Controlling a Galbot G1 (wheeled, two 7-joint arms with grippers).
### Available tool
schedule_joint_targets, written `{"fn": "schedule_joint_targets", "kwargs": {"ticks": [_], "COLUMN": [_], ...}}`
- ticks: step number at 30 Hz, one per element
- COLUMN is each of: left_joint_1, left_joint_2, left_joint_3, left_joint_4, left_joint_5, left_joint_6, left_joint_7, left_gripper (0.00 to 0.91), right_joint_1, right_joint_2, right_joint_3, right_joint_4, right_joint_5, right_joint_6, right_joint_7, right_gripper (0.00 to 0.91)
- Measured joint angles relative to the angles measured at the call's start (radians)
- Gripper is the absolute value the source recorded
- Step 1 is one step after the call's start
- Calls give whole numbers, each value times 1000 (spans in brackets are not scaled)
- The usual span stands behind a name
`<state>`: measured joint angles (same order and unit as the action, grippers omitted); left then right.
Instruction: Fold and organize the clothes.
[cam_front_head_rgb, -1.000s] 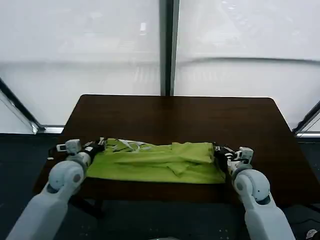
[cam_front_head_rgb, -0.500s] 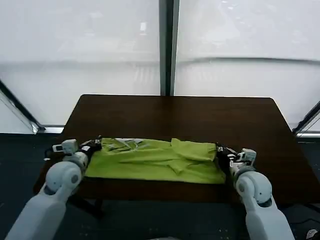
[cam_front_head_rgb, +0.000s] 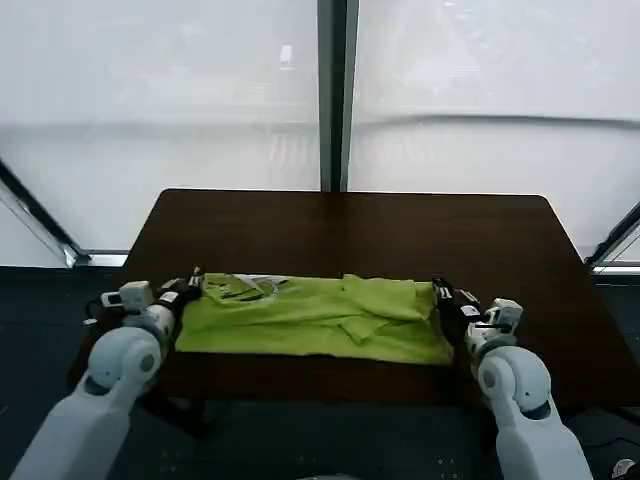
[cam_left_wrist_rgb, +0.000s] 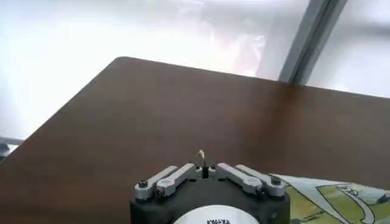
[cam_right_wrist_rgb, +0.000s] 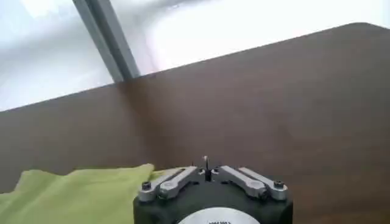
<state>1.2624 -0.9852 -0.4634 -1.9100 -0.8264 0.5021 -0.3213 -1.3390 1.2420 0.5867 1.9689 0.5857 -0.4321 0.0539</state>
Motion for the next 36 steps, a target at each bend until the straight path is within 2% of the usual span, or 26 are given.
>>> {"fn": "schedule_joint_targets", "kwargs": {"ticks": [8, 12, 14, 19, 24, 36], "left_joint_1": [36, 63, 82, 138, 164, 174], "left_joint_2": [35, 65, 86, 147, 188, 206], "left_joint_3": [-30, -57, -79, -159, -231, -228], "left_joint_4": [-15, -46, -71, -112, -101, -35], "left_joint_5": [8, -63, -126, -339, -515, -511], "left_joint_6": [-7, 52, 98, 224, 234, 234], "left_joint_7": [-10, -49, -29, 8, 41, 170], "left_gripper": [878, 878, 878, 878, 878, 878], "right_joint_1": [-59, -116, -153, -237, -279, -299], "right_joint_2": [-59, -110, -132, -157, -156, -153], "right_joint_3": [25, 53, 74, 122, 143, 156], "right_joint_4": [69, 123, 152, 209, 231, 255], "right_joint_5": [-24, -19, -12, 6, 6, 10], "right_joint_6": [91, 122, 130, 140, 144, 128], "right_joint_7": [-24, -36, -42, -52, -54, -49], "right_gripper": [878, 878, 878, 878, 878, 878]}}
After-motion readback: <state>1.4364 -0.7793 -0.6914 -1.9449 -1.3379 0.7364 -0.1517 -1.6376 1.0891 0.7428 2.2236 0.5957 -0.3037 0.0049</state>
